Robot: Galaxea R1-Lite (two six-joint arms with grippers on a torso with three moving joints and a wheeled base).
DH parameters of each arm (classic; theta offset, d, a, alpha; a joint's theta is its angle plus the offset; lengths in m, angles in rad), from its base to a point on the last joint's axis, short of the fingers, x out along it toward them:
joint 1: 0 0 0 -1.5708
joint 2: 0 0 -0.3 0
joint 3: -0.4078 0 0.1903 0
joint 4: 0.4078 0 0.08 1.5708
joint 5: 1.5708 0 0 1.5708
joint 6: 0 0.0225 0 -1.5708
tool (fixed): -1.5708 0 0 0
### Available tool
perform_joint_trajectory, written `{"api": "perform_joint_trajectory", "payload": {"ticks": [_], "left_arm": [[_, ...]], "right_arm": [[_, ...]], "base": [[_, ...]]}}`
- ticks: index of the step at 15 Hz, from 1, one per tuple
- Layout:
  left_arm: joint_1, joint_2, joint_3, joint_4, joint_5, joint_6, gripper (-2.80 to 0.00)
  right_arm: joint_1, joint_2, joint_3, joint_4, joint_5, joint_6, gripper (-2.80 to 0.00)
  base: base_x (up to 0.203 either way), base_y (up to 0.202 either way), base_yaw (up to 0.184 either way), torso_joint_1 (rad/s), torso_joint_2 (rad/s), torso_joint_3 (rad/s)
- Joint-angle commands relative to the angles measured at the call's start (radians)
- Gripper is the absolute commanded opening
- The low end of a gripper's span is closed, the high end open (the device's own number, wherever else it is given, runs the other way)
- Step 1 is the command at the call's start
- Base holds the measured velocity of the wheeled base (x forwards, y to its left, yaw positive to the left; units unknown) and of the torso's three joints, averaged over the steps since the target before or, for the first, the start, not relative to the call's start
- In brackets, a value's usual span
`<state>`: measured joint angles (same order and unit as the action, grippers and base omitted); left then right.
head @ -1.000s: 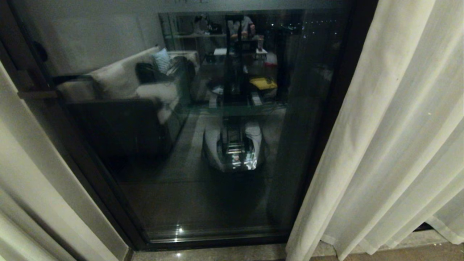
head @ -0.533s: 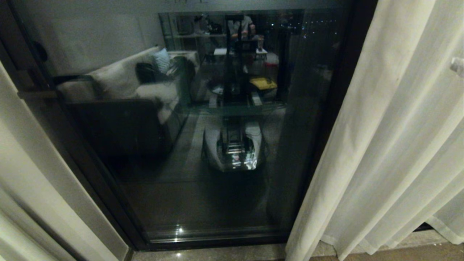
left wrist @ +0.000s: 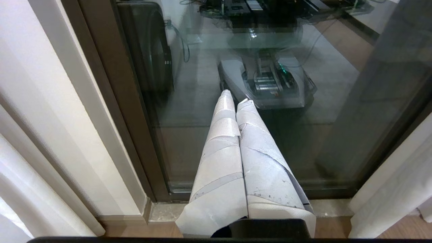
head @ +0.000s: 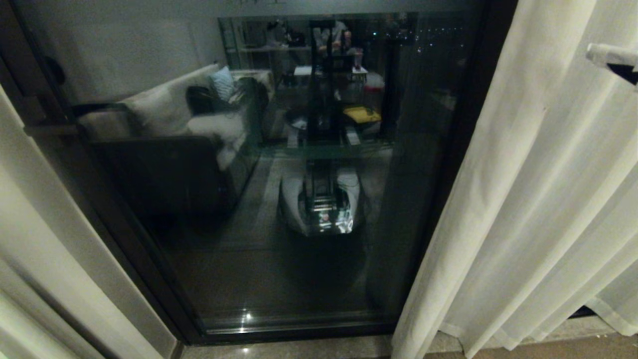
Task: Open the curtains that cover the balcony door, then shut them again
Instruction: Pull the inner curtains open on both sides
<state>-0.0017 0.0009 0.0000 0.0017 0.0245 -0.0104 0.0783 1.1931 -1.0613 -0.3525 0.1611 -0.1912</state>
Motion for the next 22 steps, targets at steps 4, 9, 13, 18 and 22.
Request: {"api": "perform_joint_trajectory", "payload": {"ticks": [4, 9, 13, 18, 22], "left_arm": [[0.000, -0.001, 0.000, 0.000, 0.000, 0.000, -2.80], [0.000, -0.001, 0.000, 0.000, 0.000, 0.000, -2.80], [0.000, -0.001, 0.000, 0.000, 0.000, 0.000, -2.80], [0.000, -0.001, 0.000, 0.000, 0.000, 0.000, -2.80], [0.000, -0.001, 0.000, 0.000, 0.000, 0.000, -2.80]], "right_arm": [[0.007, 0.134, -0.159, -0.006, 0.001, 0.030, 0.00], [0.011, 0.227, -0.182, -0.084, 0.005, 0.115, 0.00], [0.018, 0.284, -0.198, -0.139, 0.005, 0.147, 0.00], [0.037, 0.340, -0.260, -0.152, 0.003, 0.144, 0.00], [0.037, 0.368, -0.266, -0.182, 0.002, 0.138, 0.00]], "base": [[0.000, 0.000, 0.000, 0.000, 0.00, 0.000], [0.000, 0.000, 0.000, 0.000, 0.00, 0.000], [0.000, 0.000, 0.000, 0.000, 0.00, 0.000], [0.000, 0.000, 0.000, 0.000, 0.00, 0.000], [0.000, 0.000, 0.000, 0.000, 0.00, 0.000]]}}
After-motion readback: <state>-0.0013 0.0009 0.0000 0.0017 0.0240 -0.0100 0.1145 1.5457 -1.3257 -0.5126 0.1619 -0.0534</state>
